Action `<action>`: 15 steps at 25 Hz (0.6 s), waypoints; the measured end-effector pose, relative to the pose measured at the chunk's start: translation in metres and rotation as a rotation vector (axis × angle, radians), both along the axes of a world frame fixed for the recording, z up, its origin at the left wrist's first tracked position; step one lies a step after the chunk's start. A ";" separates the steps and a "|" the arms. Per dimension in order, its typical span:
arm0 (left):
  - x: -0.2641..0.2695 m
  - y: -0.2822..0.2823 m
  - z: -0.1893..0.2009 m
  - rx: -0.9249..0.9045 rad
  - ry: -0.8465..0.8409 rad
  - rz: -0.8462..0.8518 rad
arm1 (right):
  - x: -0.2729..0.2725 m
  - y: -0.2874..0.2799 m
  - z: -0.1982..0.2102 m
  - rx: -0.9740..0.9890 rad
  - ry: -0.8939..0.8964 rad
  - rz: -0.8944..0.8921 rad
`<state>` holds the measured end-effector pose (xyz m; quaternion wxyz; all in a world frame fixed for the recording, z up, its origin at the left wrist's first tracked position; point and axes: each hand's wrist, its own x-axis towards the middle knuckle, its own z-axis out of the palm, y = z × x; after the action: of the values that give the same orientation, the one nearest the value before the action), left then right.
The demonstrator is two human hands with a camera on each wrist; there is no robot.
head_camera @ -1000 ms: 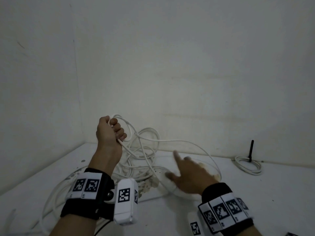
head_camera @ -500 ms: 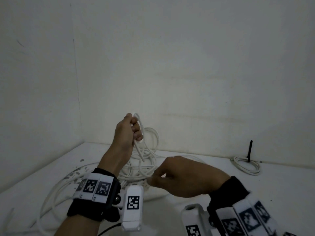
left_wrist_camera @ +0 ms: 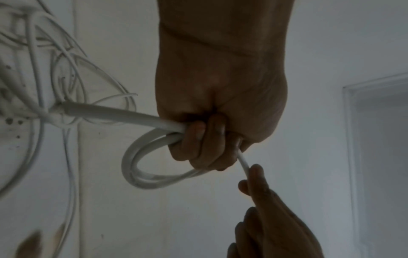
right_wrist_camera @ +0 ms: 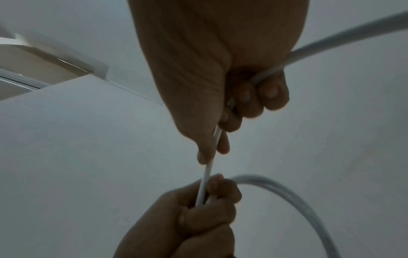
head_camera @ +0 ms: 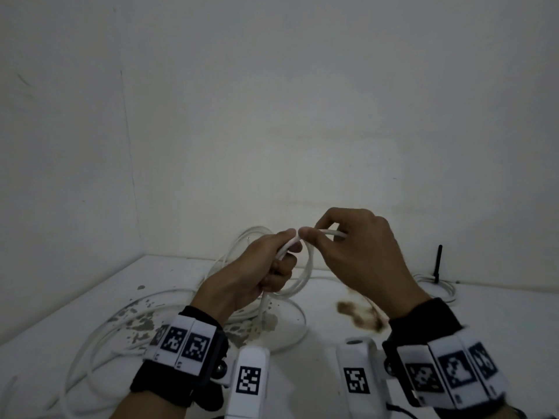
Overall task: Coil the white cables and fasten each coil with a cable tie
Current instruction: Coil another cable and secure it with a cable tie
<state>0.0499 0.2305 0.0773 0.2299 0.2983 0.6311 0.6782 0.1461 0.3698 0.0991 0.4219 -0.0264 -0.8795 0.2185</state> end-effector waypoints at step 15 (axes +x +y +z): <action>-0.043 -0.050 0.013 0.517 -0.315 0.099 | -0.017 0.049 -0.057 -0.262 -0.460 0.133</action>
<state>0.0073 0.1807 0.0901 0.2078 0.2071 0.4079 0.8646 0.1287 0.4188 0.0426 0.1889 -0.0717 -0.9162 0.3461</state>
